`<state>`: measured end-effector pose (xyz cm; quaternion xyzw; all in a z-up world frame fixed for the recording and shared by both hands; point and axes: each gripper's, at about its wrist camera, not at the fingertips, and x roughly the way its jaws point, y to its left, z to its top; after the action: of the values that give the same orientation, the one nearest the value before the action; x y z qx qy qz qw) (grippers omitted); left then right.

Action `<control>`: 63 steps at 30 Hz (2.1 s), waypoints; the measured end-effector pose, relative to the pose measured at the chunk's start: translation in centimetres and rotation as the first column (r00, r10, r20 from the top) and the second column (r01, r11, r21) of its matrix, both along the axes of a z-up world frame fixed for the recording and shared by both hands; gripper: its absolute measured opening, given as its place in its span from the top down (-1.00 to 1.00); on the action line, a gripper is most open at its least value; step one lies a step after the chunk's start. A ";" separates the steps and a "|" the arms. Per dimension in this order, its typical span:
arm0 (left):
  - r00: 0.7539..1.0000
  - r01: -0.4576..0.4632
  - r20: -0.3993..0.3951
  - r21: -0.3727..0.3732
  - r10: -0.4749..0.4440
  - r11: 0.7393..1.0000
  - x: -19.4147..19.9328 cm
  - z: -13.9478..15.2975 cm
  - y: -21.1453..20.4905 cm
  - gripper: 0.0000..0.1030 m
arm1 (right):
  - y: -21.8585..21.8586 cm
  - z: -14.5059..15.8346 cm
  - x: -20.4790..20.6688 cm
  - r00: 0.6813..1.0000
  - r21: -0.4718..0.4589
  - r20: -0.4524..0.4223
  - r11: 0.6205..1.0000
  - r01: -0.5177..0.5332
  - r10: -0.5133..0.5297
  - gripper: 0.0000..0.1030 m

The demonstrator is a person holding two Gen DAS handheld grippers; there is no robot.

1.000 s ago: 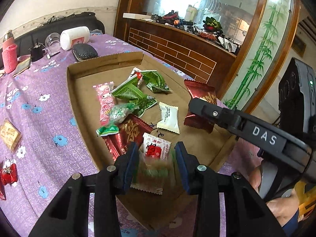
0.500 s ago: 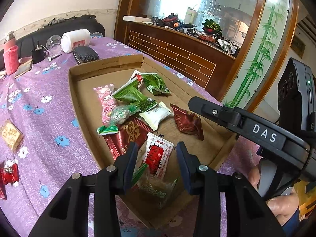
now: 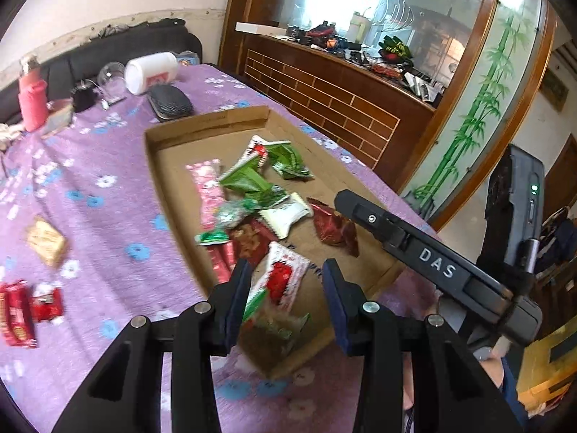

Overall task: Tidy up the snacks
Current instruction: 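Open the right gripper to drop the red foil bag while the left drops the green-labelled candy, then move both open grippers back over the snack pile, then grasp a red candy packet with the left gripper while the right grasps another red packet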

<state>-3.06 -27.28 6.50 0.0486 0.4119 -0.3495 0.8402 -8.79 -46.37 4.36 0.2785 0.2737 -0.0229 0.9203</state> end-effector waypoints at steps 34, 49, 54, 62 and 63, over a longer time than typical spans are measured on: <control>0.875 -0.419 -0.191 0.165 0.445 0.893 12.0 -5.0 25.5 0.55 | 13.6 5.2 1.9 0.957 -0.112 -0.069 0.951 -0.288 0.282 -0.03; 0.804 -0.577 -0.101 0.111 0.587 0.809 12.8 -3.3 29.1 0.65 | 29.8 0.5 11.5 0.763 0.038 -0.335 0.817 -0.575 0.553 -0.04; 0.778 -0.612 -0.117 0.083 0.618 0.786 13.1 -3.1 30.2 0.65 | 31.9 -1.7 14.0 0.754 0.062 -0.392 0.832 -0.551 0.528 -0.04; 0.793 -0.596 -0.109 0.067 0.599 0.800 12.7 -2.9 29.7 0.65 | 34.3 -2.6 14.6 0.764 -0.164 -0.400 0.781 -0.603 0.506 0.62; 0.794 -0.594 -0.111 0.062 0.597 0.802 12.7 -2.9 29.6 0.65 | 34.0 -2.6 14.6 0.771 -0.176 -0.388 0.781 -0.600 0.505 0.62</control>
<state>9.65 2.33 3.58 -0.0953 0.4623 -0.0649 0.8792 5.82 -12.34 1.79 0.0390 0.4829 0.1669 0.8587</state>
